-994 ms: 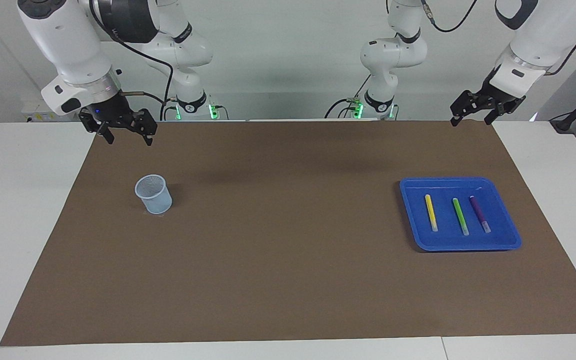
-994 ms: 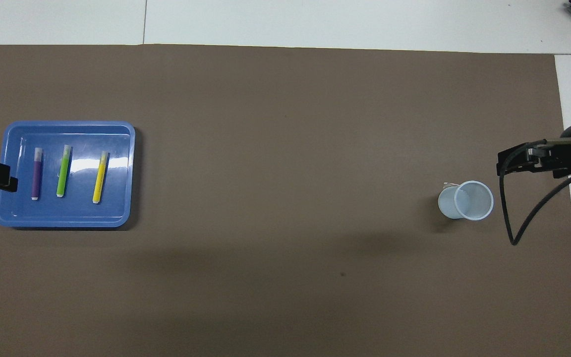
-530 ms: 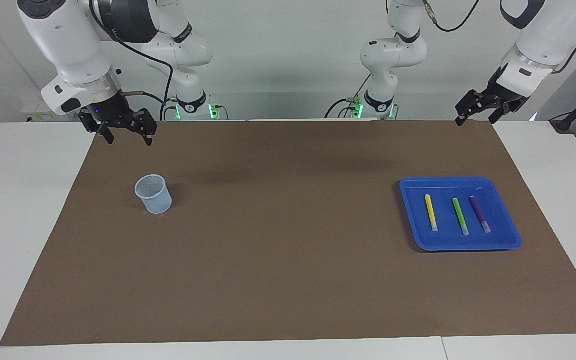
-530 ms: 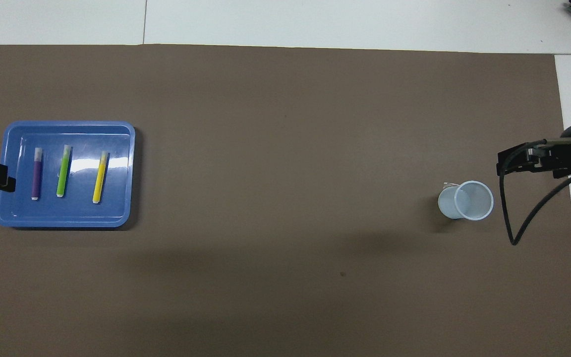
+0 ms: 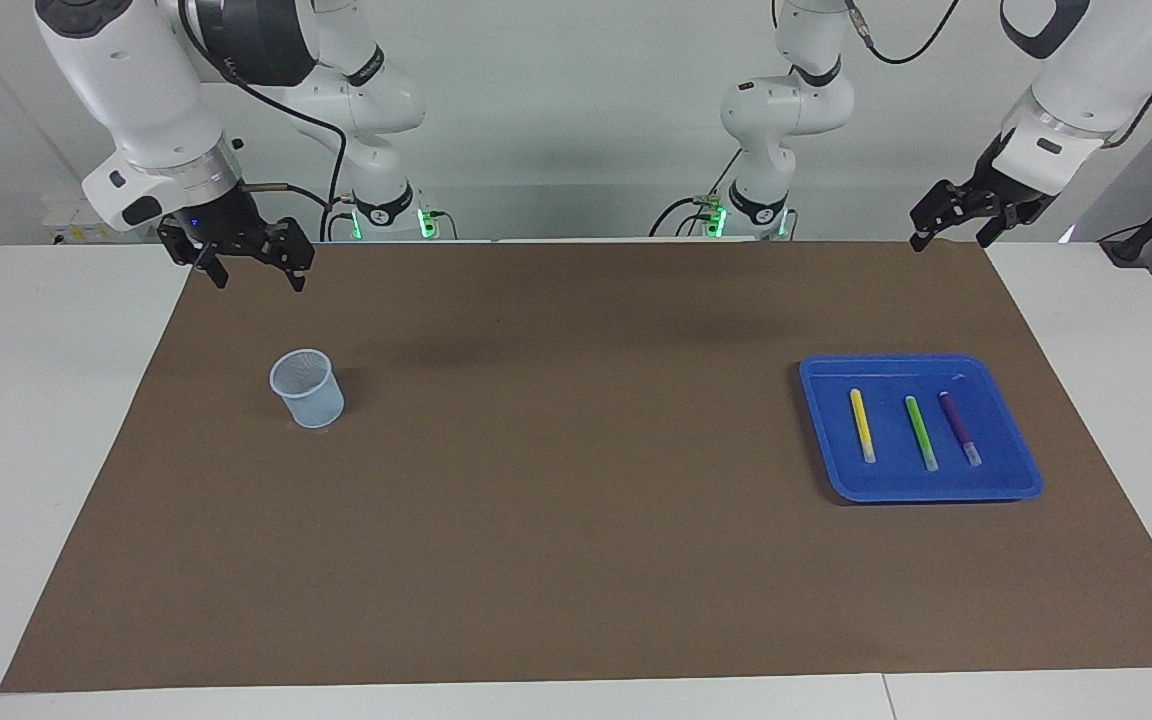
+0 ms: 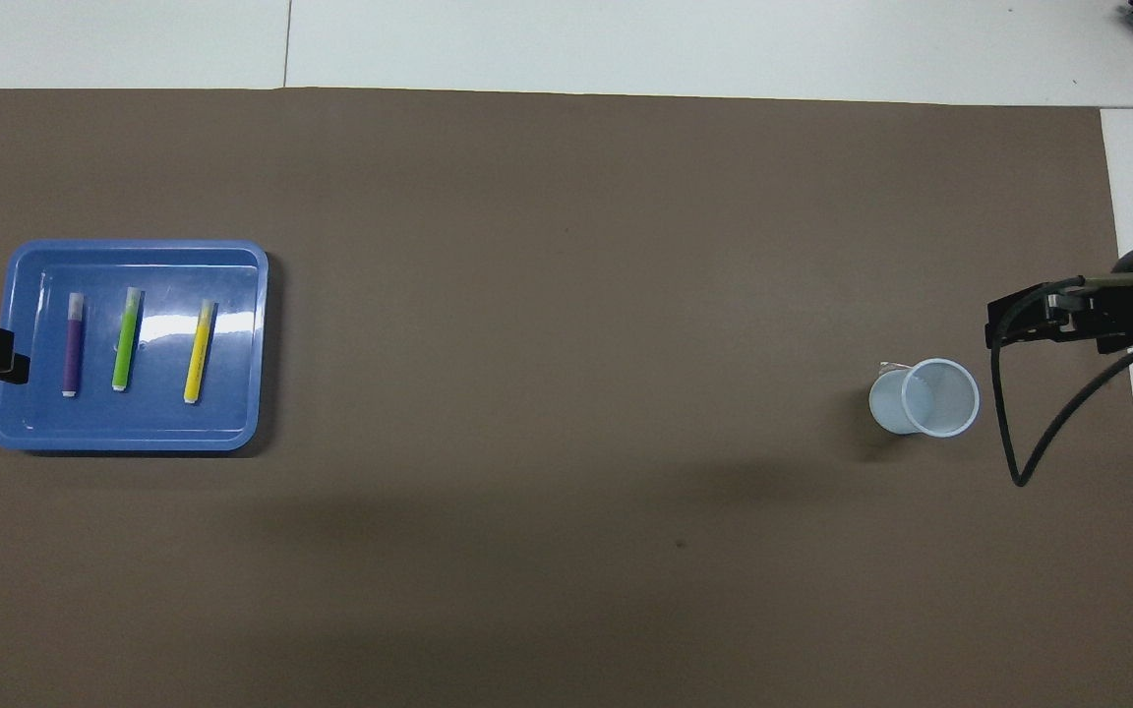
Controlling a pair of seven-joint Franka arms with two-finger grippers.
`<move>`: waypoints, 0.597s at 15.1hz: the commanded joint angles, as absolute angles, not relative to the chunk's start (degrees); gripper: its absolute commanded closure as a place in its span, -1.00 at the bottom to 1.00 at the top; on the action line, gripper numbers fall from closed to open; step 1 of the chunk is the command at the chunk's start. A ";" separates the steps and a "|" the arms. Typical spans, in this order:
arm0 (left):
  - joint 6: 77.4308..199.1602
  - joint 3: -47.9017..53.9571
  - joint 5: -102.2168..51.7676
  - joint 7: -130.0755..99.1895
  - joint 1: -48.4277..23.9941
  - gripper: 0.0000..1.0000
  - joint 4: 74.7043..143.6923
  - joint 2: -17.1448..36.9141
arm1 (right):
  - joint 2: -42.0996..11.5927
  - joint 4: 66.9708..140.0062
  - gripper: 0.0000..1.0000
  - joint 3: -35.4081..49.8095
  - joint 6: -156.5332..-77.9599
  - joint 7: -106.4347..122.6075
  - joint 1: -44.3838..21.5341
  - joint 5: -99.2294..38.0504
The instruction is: Transfer and insert pens with both arms
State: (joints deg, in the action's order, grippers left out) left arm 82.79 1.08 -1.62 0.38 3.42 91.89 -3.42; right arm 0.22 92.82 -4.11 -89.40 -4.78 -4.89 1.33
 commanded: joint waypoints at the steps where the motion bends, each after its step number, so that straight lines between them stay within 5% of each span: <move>1: 83.14 1.49 -2.11 0.00 3.96 -1.00 93.86 -4.92 | 0.09 92.55 -1.00 -4.13 -88.77 -4.13 -4.57 0.70; 9: 86.74 1.49 -2.11 -0.09 4.04 -1.00 100.18 -7.64 | 0.09 92.55 -1.00 -4.13 -88.77 -4.13 -4.48 0.70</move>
